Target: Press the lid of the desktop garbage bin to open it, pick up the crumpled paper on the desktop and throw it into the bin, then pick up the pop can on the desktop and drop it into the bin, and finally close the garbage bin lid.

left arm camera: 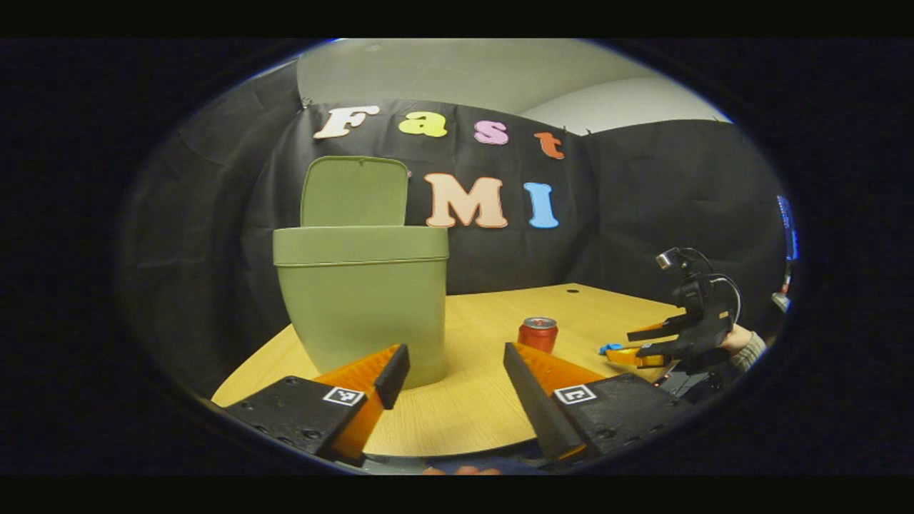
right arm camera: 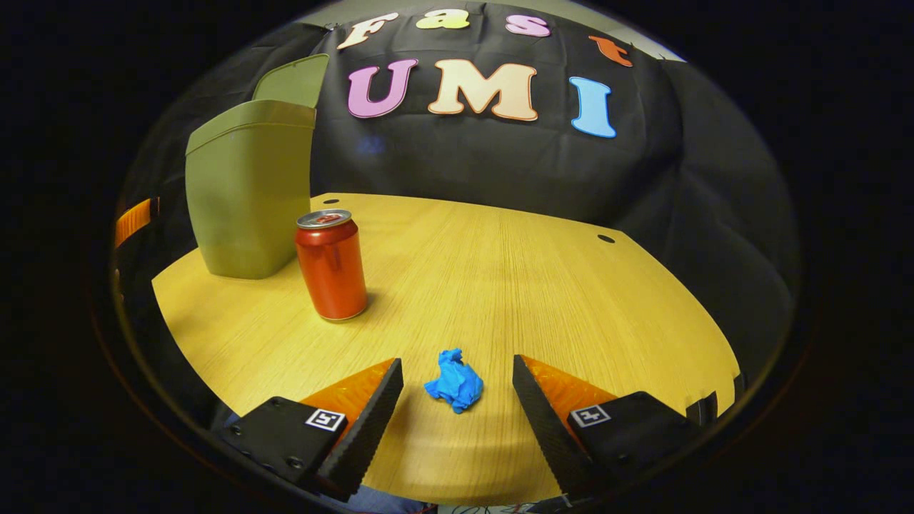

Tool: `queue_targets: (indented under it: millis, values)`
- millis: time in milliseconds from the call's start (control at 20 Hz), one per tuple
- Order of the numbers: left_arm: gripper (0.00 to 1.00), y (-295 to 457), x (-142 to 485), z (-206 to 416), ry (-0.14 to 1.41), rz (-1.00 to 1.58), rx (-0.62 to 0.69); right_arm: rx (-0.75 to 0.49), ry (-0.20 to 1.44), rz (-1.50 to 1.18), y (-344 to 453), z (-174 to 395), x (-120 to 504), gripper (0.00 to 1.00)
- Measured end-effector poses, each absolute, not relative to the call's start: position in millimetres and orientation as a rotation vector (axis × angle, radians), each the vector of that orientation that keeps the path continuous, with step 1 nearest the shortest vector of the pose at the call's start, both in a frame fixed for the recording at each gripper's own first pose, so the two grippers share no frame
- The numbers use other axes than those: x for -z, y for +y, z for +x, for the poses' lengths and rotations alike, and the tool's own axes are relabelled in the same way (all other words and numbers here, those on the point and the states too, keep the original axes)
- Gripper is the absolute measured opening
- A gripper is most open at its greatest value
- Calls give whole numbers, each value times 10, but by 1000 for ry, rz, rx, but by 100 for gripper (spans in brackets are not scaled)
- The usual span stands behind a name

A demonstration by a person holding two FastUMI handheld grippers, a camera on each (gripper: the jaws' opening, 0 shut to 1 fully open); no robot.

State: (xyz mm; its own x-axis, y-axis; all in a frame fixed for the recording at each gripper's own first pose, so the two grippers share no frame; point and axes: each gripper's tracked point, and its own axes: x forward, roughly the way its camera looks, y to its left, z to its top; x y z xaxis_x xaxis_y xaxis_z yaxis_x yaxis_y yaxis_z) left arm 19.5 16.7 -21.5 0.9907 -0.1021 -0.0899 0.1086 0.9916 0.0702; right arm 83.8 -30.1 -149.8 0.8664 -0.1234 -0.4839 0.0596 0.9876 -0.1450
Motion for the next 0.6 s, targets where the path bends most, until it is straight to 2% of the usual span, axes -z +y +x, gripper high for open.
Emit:
queue_targets:
  millis: [100,250,400,550,600]
  values:
    - [92,178,231,202,91,80,95,106,533,-143,-319,869,1534,99]
    - [95,49,148,184,58,62,123,106,561,-168,-318,911,1604,97]
    - [88,-24,155,168,54,77,145,103,577,-164,-307,947,1644,81]
    - [94,-39,121,159,45,77,148,66,582,-117,-235,952,1687,71]
    - [90,-39,123,158,42,78,145,65,586,-111,-232,952,1694,65]
